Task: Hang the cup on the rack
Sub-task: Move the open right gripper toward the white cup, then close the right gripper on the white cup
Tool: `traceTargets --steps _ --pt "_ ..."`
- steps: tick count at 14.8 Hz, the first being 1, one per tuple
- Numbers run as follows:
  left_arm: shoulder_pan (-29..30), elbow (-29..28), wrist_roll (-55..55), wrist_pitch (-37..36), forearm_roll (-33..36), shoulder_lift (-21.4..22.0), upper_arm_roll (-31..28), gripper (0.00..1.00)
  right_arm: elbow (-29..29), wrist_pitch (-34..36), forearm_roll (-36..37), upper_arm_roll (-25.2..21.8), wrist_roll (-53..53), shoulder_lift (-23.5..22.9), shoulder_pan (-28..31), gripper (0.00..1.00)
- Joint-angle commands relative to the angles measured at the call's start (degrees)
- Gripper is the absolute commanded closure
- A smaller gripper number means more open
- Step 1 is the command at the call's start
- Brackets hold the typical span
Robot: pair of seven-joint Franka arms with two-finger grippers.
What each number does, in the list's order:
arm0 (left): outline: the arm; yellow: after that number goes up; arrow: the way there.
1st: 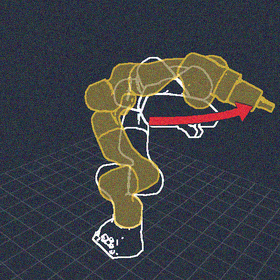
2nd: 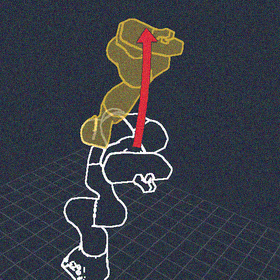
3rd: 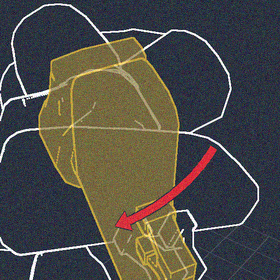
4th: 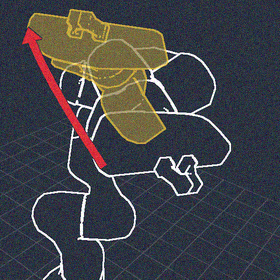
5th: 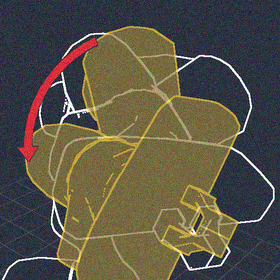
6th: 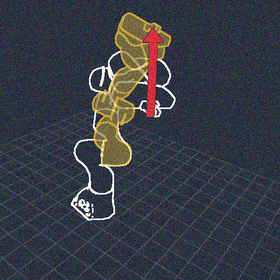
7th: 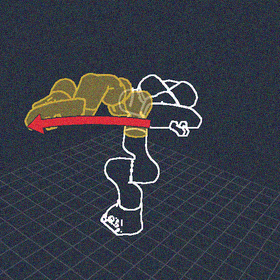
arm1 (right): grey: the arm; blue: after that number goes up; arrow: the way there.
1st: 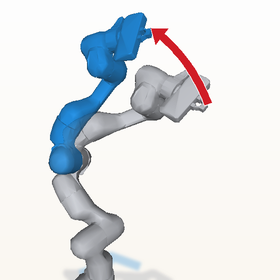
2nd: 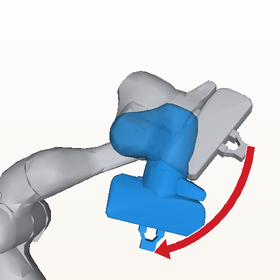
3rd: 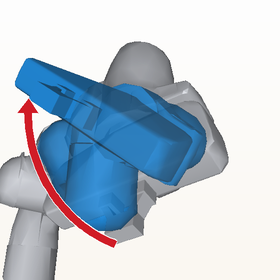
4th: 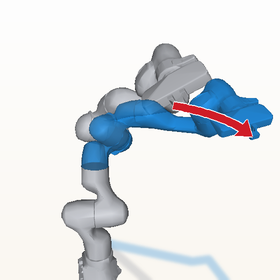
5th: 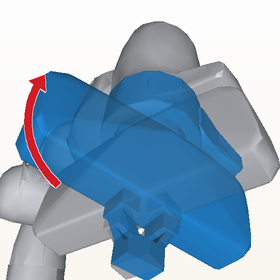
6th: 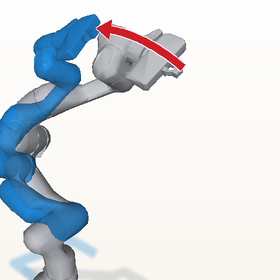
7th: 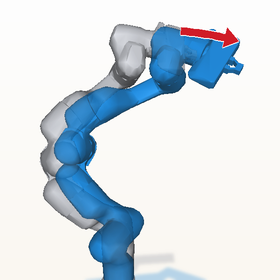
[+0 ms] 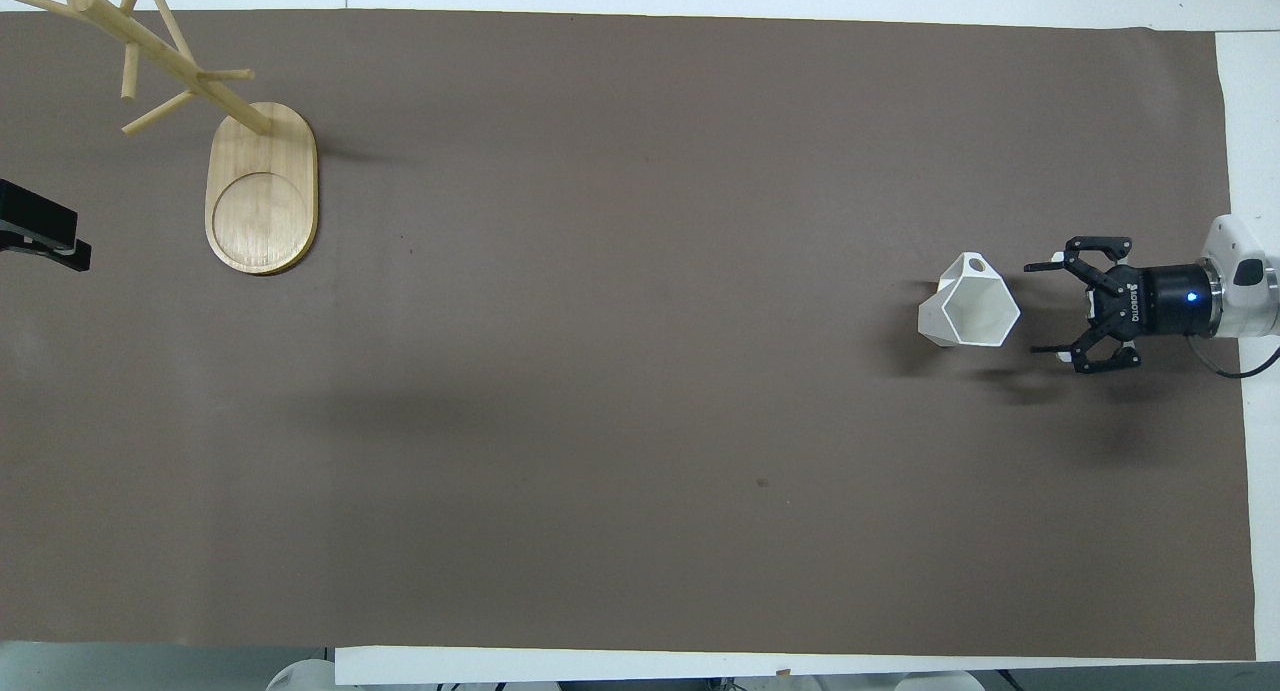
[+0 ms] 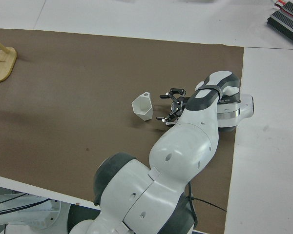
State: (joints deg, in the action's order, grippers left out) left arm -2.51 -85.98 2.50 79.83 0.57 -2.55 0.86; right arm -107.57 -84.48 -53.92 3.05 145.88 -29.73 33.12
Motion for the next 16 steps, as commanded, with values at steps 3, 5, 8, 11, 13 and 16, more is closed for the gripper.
traceTargets --steps 3,5,8,11,13,16 --pt "0.84 -1.03 -0.74 0.15 1.01 0.71 0.63 0.00 -2.30 -2.35 -2.59 0.21 2.83 -1.21 -0.16 0.00" --pt "0.84 -1.03 -0.74 0.15 1.01 0.71 0.63 0.00 -2.30 -3.41 -2.59 0.21 2.83 -1.30 -0.86 0.00" --pt "0.84 -1.03 -0.74 0.15 1.01 0.71 0.63 0.00 -2.73 -3.59 -2.68 0.21 2.65 -1.21 -2.35 0.00" --pt "0.84 -1.03 -0.74 0.15 1.01 0.71 0.63 0.00 -3.09 -4.29 -2.59 0.21 2.65 -1.21 -2.35 0.00" --pt "0.84 -1.03 -0.74 0.15 1.01 0.71 0.63 0.00 -3.44 -4.38 -2.59 0.21 2.74 -1.12 -2.96 0.00" --pt "0.84 -1.03 -0.74 0.15 1.01 0.62 0.63 0.00 -3.53 -4.64 -2.68 0.21 2.74 -1.12 -3.93 0.00"
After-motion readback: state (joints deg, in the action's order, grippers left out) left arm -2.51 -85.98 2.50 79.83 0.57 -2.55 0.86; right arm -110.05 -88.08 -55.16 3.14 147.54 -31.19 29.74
